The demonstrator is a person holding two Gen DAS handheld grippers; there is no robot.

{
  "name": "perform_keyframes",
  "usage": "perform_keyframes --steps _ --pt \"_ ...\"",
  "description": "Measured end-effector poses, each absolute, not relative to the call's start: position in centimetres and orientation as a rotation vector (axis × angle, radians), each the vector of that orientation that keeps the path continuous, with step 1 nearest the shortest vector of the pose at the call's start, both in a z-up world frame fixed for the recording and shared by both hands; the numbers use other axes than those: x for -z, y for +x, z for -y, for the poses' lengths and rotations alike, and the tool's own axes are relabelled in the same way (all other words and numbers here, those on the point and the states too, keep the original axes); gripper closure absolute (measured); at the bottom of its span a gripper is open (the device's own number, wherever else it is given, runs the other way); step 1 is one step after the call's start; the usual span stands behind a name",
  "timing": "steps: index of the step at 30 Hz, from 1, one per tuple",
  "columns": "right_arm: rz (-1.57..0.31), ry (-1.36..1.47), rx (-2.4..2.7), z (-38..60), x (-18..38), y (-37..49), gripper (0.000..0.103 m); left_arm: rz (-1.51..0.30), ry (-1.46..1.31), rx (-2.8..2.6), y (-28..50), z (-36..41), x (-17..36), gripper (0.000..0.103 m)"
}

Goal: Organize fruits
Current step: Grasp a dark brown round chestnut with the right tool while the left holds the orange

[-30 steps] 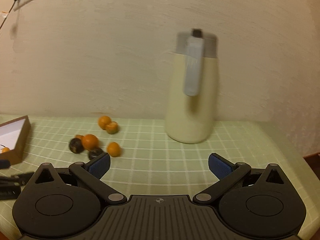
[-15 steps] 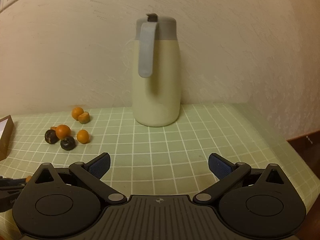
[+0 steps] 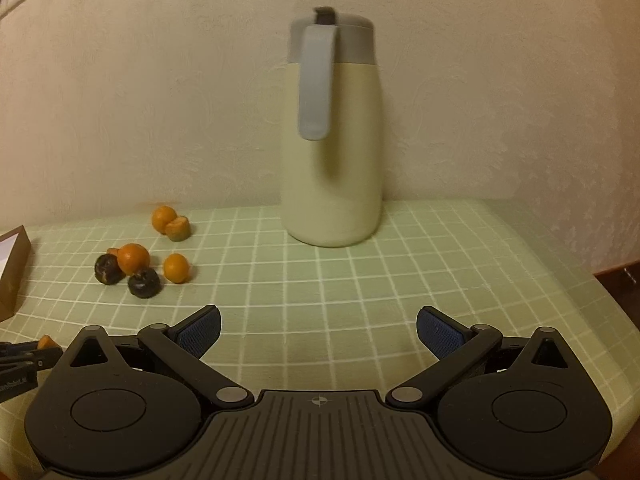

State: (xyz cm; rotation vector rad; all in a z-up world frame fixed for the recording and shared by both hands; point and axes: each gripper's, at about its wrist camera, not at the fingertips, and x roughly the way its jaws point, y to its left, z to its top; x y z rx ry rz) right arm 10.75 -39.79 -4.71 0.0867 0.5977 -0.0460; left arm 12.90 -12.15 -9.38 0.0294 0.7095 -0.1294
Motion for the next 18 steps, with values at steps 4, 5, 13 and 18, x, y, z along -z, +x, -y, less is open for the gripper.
perform_keyframes --steps 4,5,13,18 --pt "-0.597 0.088 0.015 38.1 5.2 11.6 0.0 -0.693 0.026 0.119 12.9 10.9 8.8 0.094" --pt "-0.606 0.086 0.007 37.6 5.3 11.9 0.0 -0.688 0.025 0.115 12.9 10.5 8.6 0.094" --pt "-0.598 0.052 -0.1 33.4 6.3 13.9 0.0 -0.65 -0.015 0.056 12.8 6.5 6.8 0.094" --pt "-0.59 0.048 -0.155 31.3 6.4 15.4 0.0 -0.629 -0.02 0.01 12.8 4.2 6.1 0.094"
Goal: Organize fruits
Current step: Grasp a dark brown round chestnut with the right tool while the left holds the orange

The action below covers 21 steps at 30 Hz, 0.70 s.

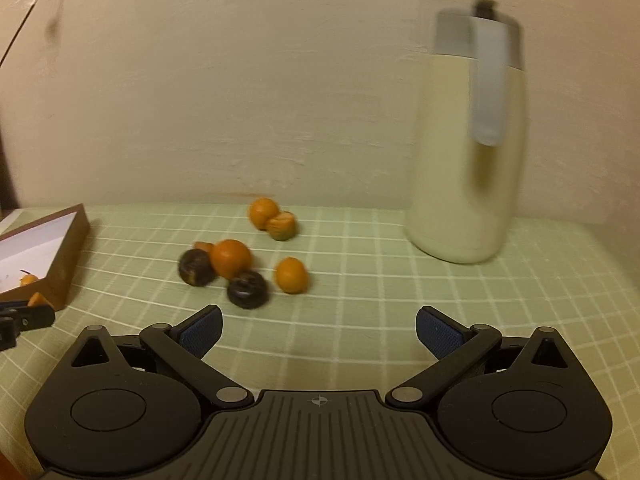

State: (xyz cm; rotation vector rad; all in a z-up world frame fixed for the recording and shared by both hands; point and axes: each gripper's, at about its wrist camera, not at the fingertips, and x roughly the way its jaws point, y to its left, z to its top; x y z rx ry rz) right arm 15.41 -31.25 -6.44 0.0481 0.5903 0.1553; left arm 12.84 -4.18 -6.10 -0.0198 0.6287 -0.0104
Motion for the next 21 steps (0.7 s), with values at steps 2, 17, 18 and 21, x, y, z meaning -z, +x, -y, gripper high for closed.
perform_keyframes --steps 2,17,18,21 --pt "-0.59 0.043 -0.175 30.3 6.6 16.1 0.0 -0.615 -0.019 -0.002 12.7 3.3 5.8 0.094" --pt "-0.666 -0.043 -0.284 25.6 9.8 22.8 0.037 -0.627 -0.035 -0.006 11.8 1.7 5.8 0.094" --pt "-0.674 -0.04 -0.29 25.6 10.1 23.2 0.04 -0.629 -0.034 -0.005 11.8 1.7 5.8 0.094" --pt "-0.694 -0.038 -0.293 25.5 10.6 24.0 0.05 -0.63 -0.033 -0.003 11.8 1.8 5.9 0.094"
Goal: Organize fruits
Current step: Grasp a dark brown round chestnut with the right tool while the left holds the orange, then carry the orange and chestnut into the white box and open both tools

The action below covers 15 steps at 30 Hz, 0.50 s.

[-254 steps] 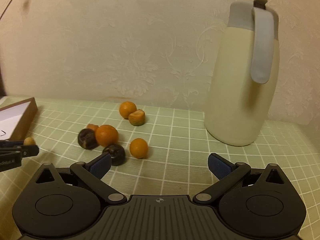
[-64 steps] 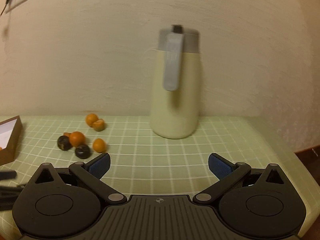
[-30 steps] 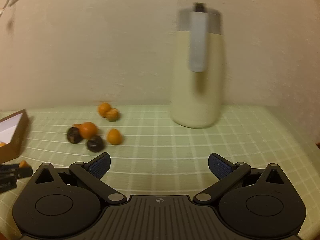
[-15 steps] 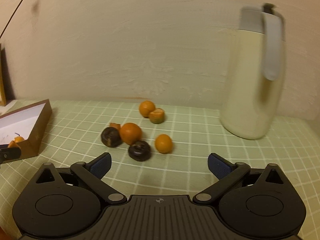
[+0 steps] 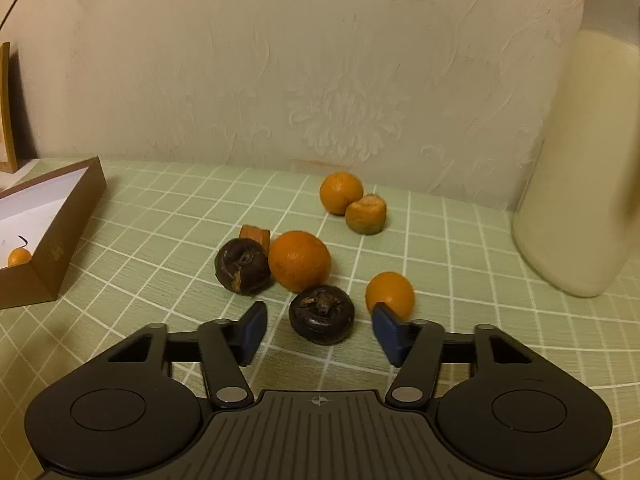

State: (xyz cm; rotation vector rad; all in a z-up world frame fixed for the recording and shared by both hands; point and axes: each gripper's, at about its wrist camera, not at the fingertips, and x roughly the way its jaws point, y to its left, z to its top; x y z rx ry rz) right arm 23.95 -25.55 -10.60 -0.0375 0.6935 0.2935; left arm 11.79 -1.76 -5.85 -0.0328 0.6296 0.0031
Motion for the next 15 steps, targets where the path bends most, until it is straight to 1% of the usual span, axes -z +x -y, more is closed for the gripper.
perform_keyframes --steps 1,3,4,9,15 --pt "-0.696 -0.047 -0.292 25.4 10.7 24.1 0.054 -0.63 -0.035 -0.004 11.8 1.7 5.8 0.094" --pt "-0.703 -0.053 -0.292 25.2 10.8 24.4 0.055 -0.631 -0.041 -0.005 11.9 1.6 5.9 0.094" --pt "-0.713 -0.054 -0.29 25.2 11.0 24.5 0.065 -0.631 -0.041 -0.007 11.9 1.7 5.9 0.094" --pt "-0.707 -0.063 -0.291 25.4 10.3 24.1 0.066 -0.631 -0.036 -0.007 11.9 1.7 5.9 0.094" --pt "-0.649 -0.06 -0.313 25.3 7.6 21.8 0.066 -0.617 -0.032 -0.019 11.2 1.2 5.5 0.094"
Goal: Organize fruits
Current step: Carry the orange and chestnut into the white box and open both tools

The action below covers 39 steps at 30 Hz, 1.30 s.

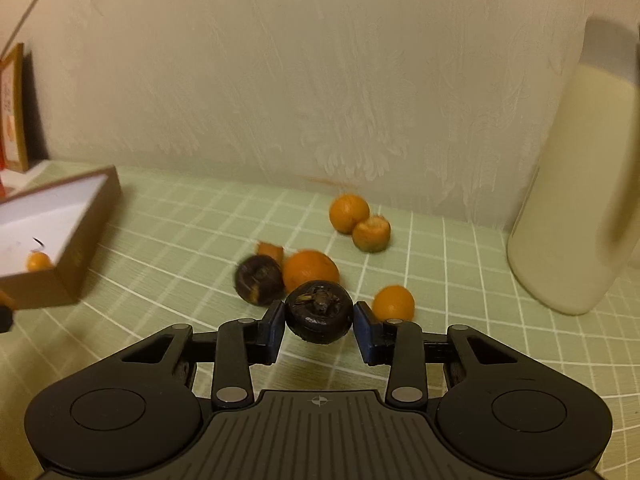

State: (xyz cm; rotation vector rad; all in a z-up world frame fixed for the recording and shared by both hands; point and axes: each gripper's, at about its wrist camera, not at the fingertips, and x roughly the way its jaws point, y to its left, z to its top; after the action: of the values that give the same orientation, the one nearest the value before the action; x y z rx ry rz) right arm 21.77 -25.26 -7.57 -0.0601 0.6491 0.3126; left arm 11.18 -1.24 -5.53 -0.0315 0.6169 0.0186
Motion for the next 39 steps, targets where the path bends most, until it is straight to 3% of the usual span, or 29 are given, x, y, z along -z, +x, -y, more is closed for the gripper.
perform_keyframes --steps 16,39 --pt "-0.59 -0.1 -0.491 17.6 1.9 17.3 0.066 -0.585 -0.039 -0.124 7.9 -4.4 3.7 0.094" --pt "-0.567 -0.133 -0.718 3.6 1.8 16.5 0.066 -0.54 -0.13 -0.349 6.1 -15.4 2.8 0.094"
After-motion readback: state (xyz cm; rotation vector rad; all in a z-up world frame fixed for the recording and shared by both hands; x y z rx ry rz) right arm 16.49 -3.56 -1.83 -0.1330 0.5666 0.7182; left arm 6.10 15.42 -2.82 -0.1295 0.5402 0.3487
